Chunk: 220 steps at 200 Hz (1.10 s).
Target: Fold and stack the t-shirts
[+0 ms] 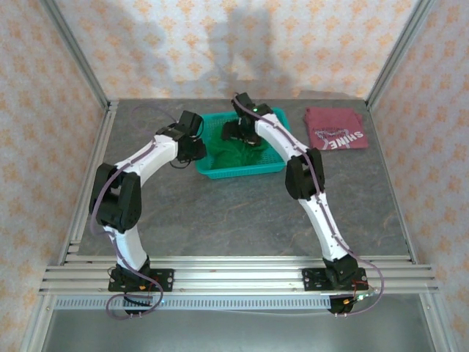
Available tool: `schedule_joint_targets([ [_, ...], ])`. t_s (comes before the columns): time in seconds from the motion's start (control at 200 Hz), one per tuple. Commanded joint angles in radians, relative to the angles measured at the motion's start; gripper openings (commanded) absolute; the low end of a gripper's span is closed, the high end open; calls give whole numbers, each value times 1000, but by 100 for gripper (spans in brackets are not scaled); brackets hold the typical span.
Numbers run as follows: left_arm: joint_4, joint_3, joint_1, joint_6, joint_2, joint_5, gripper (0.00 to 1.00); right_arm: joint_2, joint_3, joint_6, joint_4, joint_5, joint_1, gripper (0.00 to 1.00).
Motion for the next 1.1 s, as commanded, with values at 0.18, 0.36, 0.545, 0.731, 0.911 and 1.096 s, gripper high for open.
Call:
schedule_joint_targets([
  [0.18,-73,-90,7,-93,-110,-9,0,-47,-69,109,67,34,25,16],
  [0.36,-96,-127,115,-158,-157,-9,0,-278,-65,204,326,-155,10,0],
  [0.545,-93,-181,318,-290,-233,-17,0,-419,125,338,362,-306,-38,0],
  [0.731,-69,-205,493,-447,-292,-66,0,-562,144,353,293,-326,-79,0],
  [0.911,-86,-135,537,-554,-266,-178,0,-644,128,275,123,-337,-87,0],
  [1.096,-80,-100,550,-683,-203,-245,0,-714,-38,140,-113,-189,-78,0],
])
